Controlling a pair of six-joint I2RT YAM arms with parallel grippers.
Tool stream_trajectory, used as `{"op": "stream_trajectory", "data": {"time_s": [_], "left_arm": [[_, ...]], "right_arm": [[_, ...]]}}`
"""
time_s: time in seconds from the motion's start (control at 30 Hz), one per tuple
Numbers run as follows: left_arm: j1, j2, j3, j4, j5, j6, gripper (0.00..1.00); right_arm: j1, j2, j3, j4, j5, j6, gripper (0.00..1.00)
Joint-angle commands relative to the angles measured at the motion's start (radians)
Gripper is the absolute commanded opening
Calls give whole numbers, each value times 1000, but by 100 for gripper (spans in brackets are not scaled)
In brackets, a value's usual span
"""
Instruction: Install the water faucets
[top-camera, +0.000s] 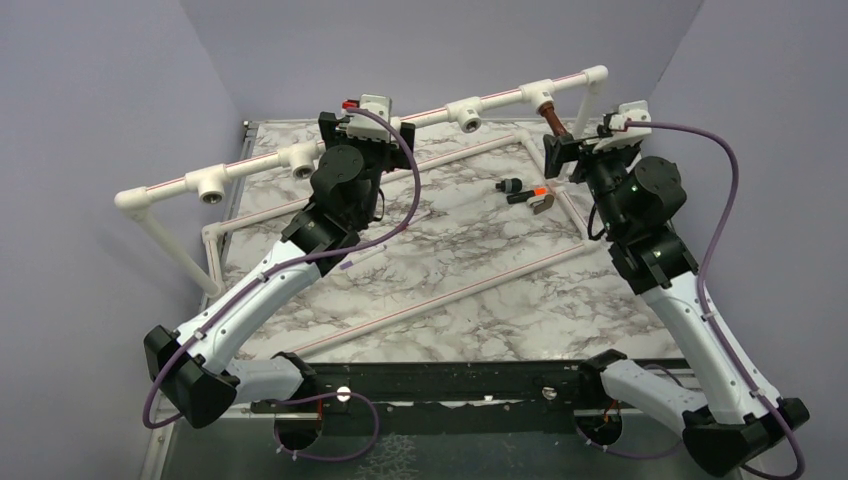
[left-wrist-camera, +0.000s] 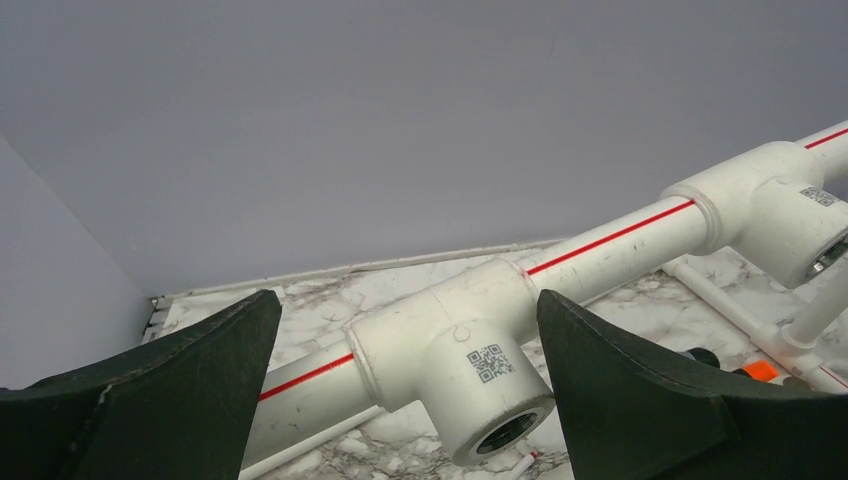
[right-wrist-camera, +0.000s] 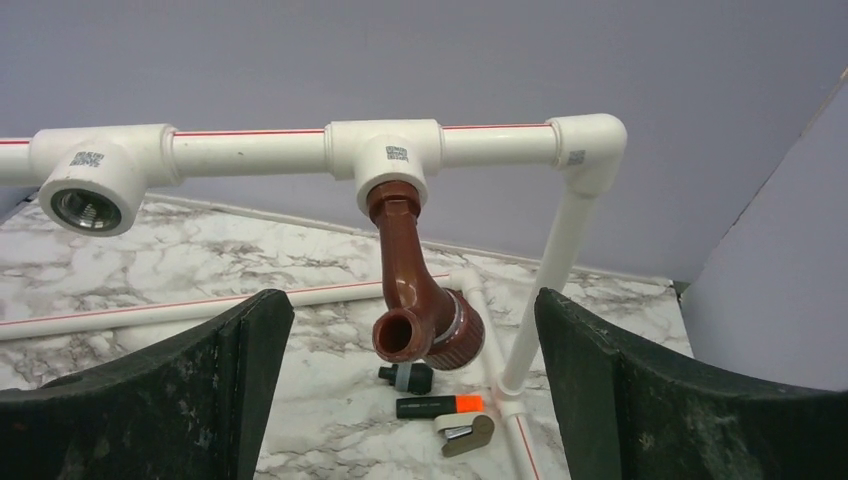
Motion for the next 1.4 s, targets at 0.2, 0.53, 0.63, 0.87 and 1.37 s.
{"op": "stream_trajectory", "data": {"time_s": [0.2,0.53,0.63,0.87,1.37], "left_arm": [[22,66,125,-257,49,-82,99],[23,22,310,-360,171,-105,99],[23,2,368,-386,206,-110,99],[22,-88,388,-409,383,-138,99],[23,-289,222,-409,848,-226,99]], "right_arm": [[5,-185,-90,-79,26,-5,100],[4,-269,-314,-75,189,-41,100],[4,-253,-405,-36,188,-28,100],[4,-170,-591,209,266,-17,100],[-198,356,-867,1050,164,47,100]]}}
